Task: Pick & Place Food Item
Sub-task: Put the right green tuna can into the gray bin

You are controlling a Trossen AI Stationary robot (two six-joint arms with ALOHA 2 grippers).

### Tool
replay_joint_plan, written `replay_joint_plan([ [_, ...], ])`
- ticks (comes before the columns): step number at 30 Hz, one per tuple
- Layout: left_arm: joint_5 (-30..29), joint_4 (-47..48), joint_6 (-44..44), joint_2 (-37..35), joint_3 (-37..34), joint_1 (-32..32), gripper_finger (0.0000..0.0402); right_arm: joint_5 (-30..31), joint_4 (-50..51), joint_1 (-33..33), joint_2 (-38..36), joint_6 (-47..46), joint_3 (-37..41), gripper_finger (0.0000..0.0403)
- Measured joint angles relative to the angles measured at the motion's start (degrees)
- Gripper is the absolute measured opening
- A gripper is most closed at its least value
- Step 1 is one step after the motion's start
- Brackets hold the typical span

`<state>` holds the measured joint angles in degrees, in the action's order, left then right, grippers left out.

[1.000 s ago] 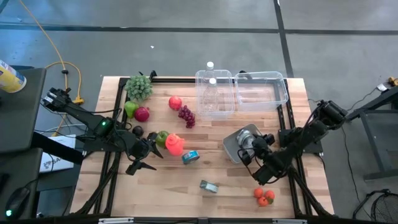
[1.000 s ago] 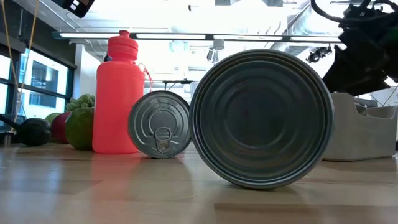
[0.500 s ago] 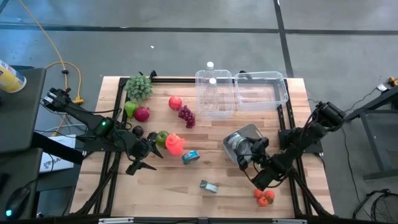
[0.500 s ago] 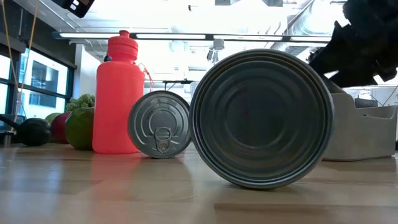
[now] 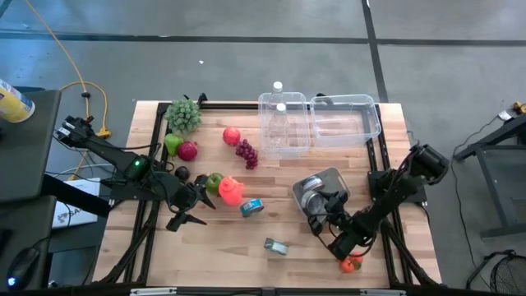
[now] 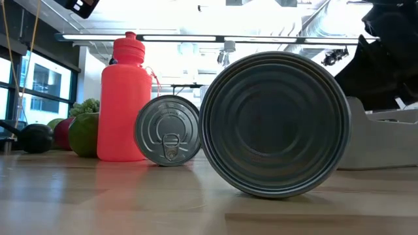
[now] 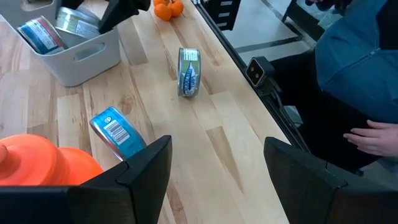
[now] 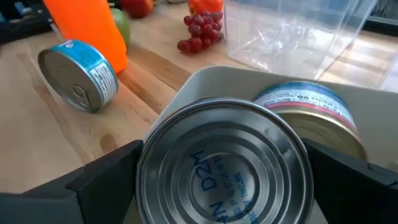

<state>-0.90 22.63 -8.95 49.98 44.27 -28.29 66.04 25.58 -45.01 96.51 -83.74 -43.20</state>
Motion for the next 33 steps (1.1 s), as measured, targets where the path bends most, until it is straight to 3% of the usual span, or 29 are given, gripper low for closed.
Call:
replay_joint_plan([
  [7,0.0,-0.02,0.0,0.0,0.0,0.02,0.0246,-5.34,3.79,1.03,-2.24,11.15,-0.26,0.0397],
  [12,0.01,-0.01,0.0,0.02,0.0,0.01,0.0246,-11.17,6.89,3.26,-2.2,11.96,-0.21,0.0397],
  [18,0.02,-0.02,0.0,0.0,0.02,0.02,0.0246,-5.88,5.23,2.66,-3.02,9.22,0.19,0.0398],
  [23,0.01,-0.01,0.0,0.0,0.0,0.01,0.0246,-5.08,4.95,2.67,-4.45,8.76,0.17,0.0397],
  [29,0.01,-0.02,0.0,0.02,0.0,0.02,0.0246,1.73,4.17,2.15,-5.85,9.73,0.07,0.0397],
  [33,0.0,-0.02,0.0,0.0,0.0,0.02,0.0246,-3.15,4.48,2.32,-5.85,12.45,0.07,0.0399],
])
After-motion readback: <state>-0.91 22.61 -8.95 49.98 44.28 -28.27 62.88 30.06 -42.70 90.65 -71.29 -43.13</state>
